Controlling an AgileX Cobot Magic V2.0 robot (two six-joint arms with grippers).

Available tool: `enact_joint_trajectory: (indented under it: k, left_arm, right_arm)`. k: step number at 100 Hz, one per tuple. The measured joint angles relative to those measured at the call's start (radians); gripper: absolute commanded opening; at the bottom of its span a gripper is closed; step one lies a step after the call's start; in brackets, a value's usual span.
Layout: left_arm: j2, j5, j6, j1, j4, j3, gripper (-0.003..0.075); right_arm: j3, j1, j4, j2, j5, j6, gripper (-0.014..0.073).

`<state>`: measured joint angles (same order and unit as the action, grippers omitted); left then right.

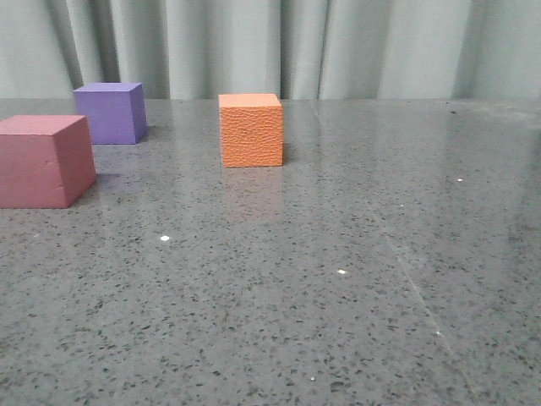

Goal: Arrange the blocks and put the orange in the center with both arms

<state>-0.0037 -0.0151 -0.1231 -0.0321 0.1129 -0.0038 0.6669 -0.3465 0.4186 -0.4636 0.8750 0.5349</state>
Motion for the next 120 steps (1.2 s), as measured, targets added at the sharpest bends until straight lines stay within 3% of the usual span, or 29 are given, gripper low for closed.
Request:
enact_joint_trajectory:
  k: [38, 62, 91, 120]
  left_arm:
    - [0.0, 0.0, 0.0, 0.0, 0.0, 0.0, -0.0019]
    - [0.0, 0.0, 0.0, 0.0, 0.0, 0.0, -0.0019]
    - [0.0, 0.0, 0.0, 0.0, 0.0, 0.0, -0.0019]
    - [0.0, 0.0, 0.0, 0.0, 0.0, 0.0, -0.0019]
  right_arm:
    - [-0.032, 0.0, 0.0, 0.0, -0.027, 0.0, -0.0068]
    - [-0.191, 0.05, -0.022, 0.09, -0.261, -0.016, -0.0068]
    - [-0.44, 0.217, -0.346, 0.29, -0.541, -0.347, -0.0068]
    - [-0.643, 0.247, -0.402, 0.47, -0.698, -0.416, -0.0068]
